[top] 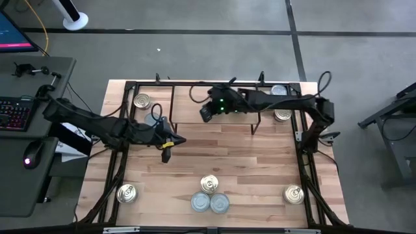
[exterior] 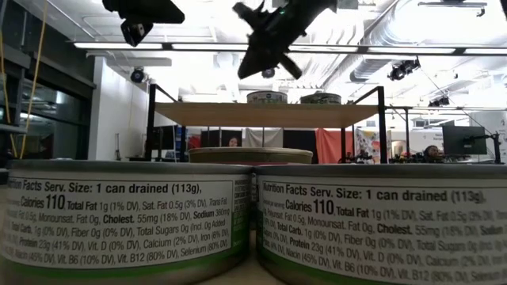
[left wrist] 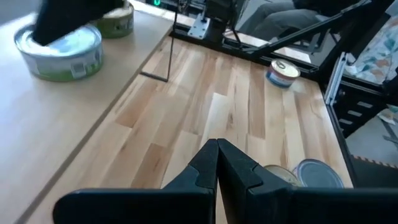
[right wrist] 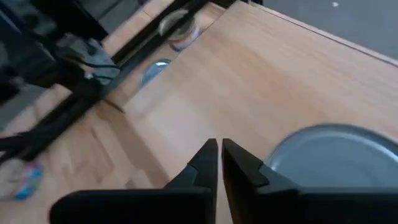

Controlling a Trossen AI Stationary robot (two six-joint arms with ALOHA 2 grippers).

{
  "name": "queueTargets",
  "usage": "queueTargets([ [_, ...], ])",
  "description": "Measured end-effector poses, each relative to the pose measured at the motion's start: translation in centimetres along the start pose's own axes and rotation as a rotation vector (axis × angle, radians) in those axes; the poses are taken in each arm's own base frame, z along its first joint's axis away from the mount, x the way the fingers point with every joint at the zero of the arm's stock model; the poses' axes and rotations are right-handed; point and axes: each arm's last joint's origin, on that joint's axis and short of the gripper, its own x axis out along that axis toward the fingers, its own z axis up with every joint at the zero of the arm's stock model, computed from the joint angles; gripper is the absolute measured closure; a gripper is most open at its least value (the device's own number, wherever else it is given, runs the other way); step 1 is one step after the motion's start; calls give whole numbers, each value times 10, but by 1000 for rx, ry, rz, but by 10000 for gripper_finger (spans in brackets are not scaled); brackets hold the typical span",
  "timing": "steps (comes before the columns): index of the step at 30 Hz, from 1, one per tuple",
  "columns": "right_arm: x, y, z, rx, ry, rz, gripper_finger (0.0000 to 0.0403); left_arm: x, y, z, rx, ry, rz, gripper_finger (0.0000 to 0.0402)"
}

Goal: Stack canned seafood by type on shelf
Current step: Put the white-green tuna can on the shelf

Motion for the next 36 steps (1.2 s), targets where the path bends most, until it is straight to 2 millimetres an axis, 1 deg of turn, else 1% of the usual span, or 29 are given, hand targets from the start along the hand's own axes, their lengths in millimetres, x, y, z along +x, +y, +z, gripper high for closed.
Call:
queueTargets([
  [6, 18, 5, 8, -59, 36, -36, 401, 5, -1, -3, -34, 22, 4, 401],
  [12, 29, 3, 6, -105, 124, -87, 402, 6, -1, -4, -35, 27, 4, 401],
  [19, 23, -2, 3, -163, 170, -169, 403, 6, -1, -4, -50, 27, 6, 402],
  [24, 20, -9, 4, -182, 181, -220, 403, 6, -1, -4, -49, 27, 8, 402],
  [27, 17, -13, 5, -180, 199, -237, 403, 6, -1, -4, -49, 27, 8, 401],
  [32, 14, -14, 4, -183, 214, -246, 403, 6, -1, -4, -49, 27, 8, 401],
  [36, 5, -15, 4, -186, 233, -254, 403, 6, -1, -4, -49, 27, 7, 401],
])
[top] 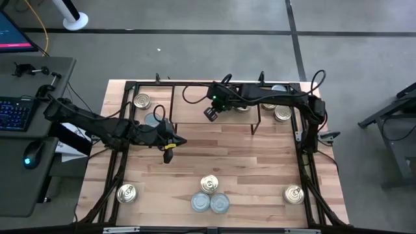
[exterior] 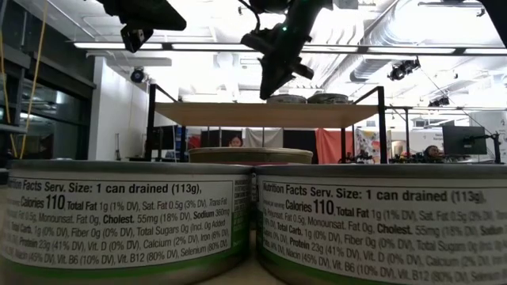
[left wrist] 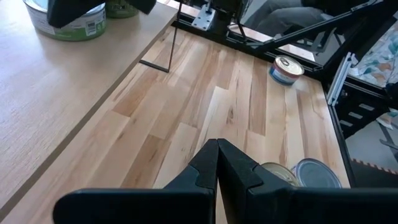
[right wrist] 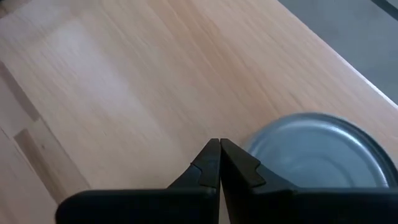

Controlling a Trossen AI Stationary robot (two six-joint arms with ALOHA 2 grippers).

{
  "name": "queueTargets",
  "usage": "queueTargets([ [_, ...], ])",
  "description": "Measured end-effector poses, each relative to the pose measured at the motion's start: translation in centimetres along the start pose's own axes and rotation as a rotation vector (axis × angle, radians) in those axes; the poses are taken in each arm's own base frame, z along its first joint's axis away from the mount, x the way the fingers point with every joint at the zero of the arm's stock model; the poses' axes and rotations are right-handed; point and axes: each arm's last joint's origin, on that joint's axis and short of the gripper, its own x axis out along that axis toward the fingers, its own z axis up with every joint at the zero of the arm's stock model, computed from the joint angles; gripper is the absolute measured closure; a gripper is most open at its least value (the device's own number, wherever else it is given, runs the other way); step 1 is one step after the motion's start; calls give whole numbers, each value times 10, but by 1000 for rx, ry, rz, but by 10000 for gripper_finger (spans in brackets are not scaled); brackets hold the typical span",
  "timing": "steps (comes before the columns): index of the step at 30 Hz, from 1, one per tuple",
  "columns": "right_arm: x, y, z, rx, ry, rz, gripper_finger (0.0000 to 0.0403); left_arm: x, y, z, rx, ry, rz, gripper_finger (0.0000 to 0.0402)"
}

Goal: Stack canned seafood by type on shelf
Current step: Put the white-green tuna can on the shelf, then stack the green tuna can on top of the green tuna can on the shelf

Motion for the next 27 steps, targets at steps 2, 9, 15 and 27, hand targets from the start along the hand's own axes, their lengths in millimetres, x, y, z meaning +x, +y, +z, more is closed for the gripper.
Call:
queueTargets([
  [2, -7, -2, -1, 0, 3, -1, 403, 0, 0, 0, 0, 1, -1, 401],
  [9, -42, -9, 1, 21, -52, 22, 403, 0, -1, -1, 0, 26, -51, 402],
  [15, -88, -24, -18, 1, -26, -89, 403, 0, -2, -1, 0, 41, -80, 401],
  [27, -145, -100, -144, 432, -86, -120, 403, 0, -1, -1, -12, 39, -79, 402],
])
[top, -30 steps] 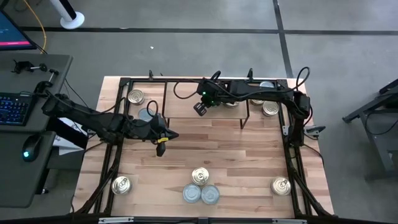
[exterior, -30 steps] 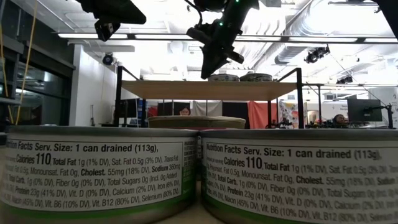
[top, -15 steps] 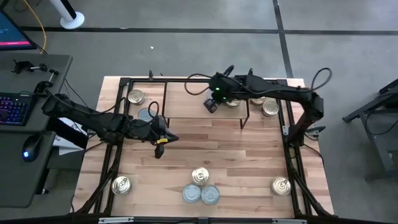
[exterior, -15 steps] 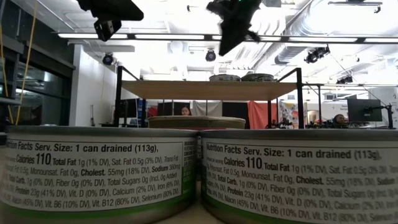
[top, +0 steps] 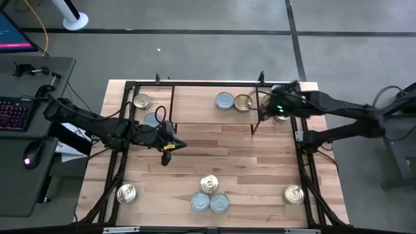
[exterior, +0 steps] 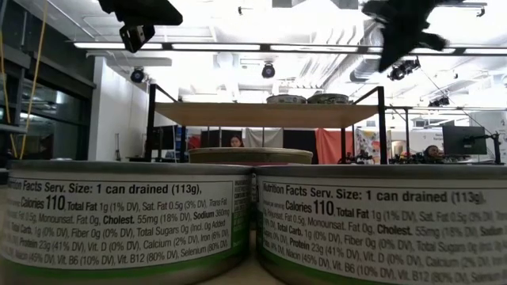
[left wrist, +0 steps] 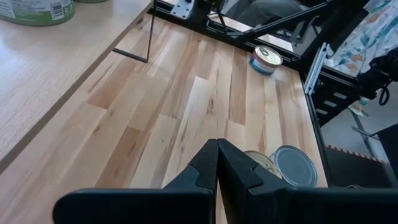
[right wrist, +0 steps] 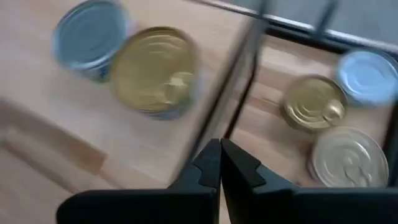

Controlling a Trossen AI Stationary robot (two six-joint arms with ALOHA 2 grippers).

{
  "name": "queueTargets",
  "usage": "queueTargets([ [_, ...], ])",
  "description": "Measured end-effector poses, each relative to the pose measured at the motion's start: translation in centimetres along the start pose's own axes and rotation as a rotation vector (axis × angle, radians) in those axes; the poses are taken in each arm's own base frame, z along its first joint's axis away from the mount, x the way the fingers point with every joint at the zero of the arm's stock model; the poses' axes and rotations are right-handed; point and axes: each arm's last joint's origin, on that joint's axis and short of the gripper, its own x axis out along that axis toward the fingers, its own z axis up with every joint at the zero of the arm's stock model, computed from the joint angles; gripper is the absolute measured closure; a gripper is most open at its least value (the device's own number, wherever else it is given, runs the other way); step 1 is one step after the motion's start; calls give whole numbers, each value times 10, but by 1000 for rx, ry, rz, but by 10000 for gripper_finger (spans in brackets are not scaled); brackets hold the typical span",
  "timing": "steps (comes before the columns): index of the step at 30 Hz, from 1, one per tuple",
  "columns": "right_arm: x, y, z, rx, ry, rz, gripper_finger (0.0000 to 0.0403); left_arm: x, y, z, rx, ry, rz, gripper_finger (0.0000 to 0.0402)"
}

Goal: Stack canned seafood by type on shelf
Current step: Stack the green tuna can on top of the green tuna can on the shelf

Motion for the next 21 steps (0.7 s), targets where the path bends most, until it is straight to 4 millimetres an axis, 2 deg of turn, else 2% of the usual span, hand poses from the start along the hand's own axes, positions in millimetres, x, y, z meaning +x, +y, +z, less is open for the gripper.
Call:
queueTargets([
  [3, -1, -22, -15, 135, -63, -38, 403, 1, 2, 1, -14, -4, 9, 402],
  [6, 11, -38, -24, 266, -122, -124, 403, 1, 5, 3, -40, -8, 21, 402],
  [12, 59, -65, -41, 373, -61, -261, 403, 2, 10, 5, -101, -14, 35, 402],
  [17, 97, -82, -40, 496, -56, -153, 403, 3, 11, 5, -105, -14, 36, 402],
  [21, 117, -102, -39, 591, -67, -150, 403, 2, 10, 5, -104, -10, 28, 402],
])
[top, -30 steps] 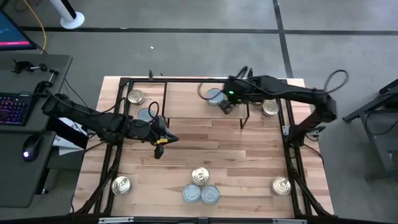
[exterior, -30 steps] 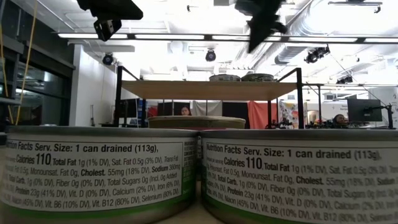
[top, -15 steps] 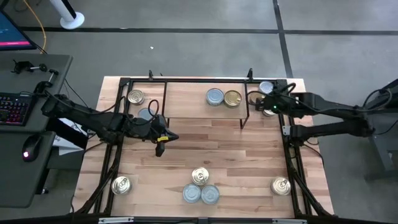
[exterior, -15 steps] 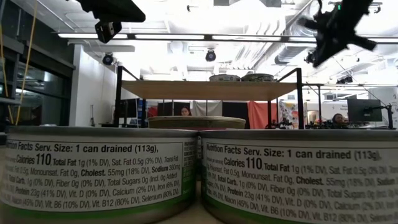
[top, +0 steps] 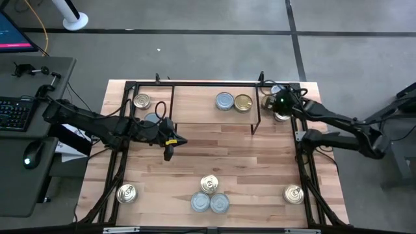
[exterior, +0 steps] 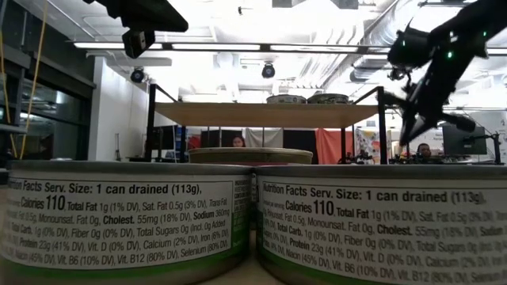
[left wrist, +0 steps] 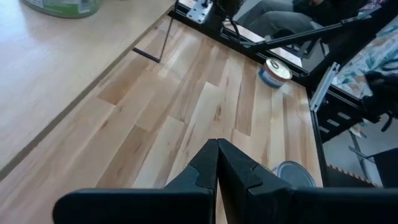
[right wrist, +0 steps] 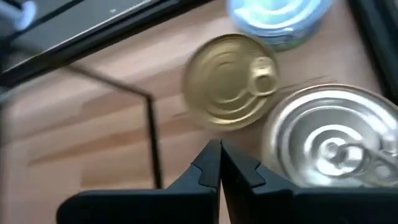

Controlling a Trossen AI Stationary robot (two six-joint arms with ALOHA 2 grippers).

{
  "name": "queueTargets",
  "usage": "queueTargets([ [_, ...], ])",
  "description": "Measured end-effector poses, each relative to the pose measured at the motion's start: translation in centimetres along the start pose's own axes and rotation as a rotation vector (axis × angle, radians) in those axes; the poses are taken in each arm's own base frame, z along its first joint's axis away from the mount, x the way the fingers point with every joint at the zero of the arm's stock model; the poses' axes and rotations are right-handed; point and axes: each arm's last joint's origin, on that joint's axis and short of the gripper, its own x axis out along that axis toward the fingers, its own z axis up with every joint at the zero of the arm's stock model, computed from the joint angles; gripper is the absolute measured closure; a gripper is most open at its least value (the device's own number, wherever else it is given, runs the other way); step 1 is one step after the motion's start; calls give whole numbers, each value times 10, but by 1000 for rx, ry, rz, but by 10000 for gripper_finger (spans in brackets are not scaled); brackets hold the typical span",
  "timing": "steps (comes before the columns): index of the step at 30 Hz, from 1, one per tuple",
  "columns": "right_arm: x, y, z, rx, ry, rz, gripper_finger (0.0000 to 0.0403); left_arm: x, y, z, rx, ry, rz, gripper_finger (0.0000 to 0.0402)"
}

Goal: Stack canned seafood by type on shelf
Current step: Stack the green tuna can on top of the green tuna can on the shelf

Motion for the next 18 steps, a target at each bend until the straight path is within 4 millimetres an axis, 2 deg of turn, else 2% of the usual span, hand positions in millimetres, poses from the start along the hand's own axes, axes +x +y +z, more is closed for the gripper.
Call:
queueTargets([
  [4, 10, -12, 14, 40, 16, -35, 403, 0, -1, 0, 1, 15, -24, 402],
  [8, 15, -11, 29, 9, 53, 38, 403, 0, -1, -1, 0, 16, -25, 401],
  [12, 18, -9, 40, -99, 113, -10, 403, 0, -1, -1, 1, 16, -25, 402],
  [18, 28, 2, 49, -353, 228, -57, 403, 0, -1, 0, 2, 15, -23, 402],
])
